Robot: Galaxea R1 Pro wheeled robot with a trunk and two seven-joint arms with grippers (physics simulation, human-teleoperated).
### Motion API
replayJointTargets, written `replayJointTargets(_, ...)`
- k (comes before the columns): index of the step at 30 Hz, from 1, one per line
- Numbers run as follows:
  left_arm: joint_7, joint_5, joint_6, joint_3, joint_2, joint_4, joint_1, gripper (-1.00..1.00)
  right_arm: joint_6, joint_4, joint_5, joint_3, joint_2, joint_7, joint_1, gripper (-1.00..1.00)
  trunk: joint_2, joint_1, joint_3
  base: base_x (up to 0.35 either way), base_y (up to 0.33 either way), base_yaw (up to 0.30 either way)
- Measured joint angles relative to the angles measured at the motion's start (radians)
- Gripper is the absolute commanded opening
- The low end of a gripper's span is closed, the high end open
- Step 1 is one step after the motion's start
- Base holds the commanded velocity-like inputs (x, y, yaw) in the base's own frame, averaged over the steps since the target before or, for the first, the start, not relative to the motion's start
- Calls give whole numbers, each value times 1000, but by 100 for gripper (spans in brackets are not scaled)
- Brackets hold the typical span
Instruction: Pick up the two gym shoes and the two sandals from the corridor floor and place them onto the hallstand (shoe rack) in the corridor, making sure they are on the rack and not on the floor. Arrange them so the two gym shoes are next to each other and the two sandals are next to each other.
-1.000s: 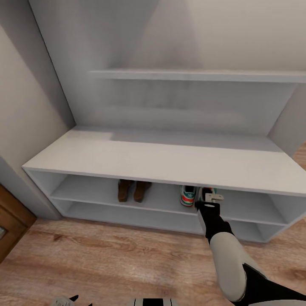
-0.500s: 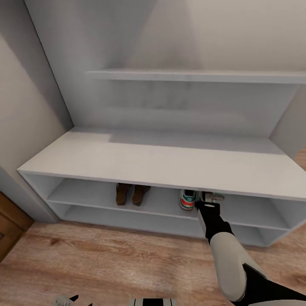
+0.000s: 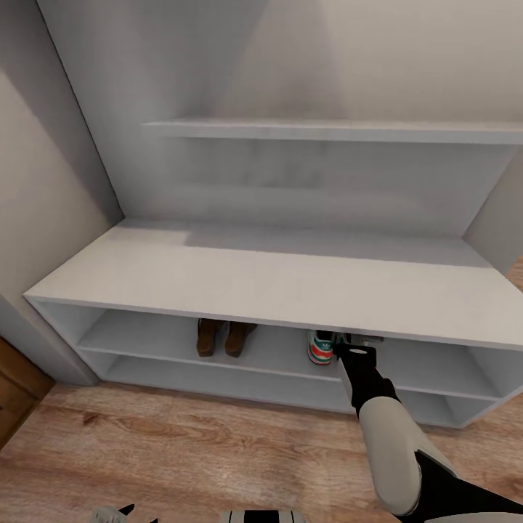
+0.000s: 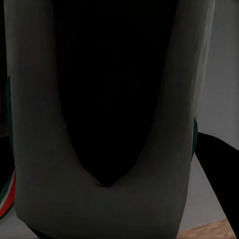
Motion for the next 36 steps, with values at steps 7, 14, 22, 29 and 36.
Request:
replayJointTargets(7, 0, 0, 0, 0, 0, 0, 0, 100, 0, 0, 0, 0, 0, 0, 0, -100, 0, 0, 0, 0, 0, 0)
replayJointTargets(14, 0, 0, 0, 0, 0, 0, 0, 100, 0, -4, 1, 0, 0, 0, 0, 100, 0, 0, 0, -2, 0, 0)
replayJointTargets(22, 0, 0, -1, 1, 0, 0, 0, 100, 0, -6, 2, 0, 0, 0, 0, 100, 0, 1, 0, -217, 0, 0)
replayJointTargets(29, 0, 1, -1, 1, 0, 0, 0, 100, 0, -5, 2, 0, 0, 0, 0, 100, 0, 1, 0, -328, 0, 0)
replayJointTargets(36, 0, 1, -1, 2, 0, 0, 0, 100, 0, -4, 2, 0, 0, 0, 0, 100, 0, 1, 0, -336, 0, 0)
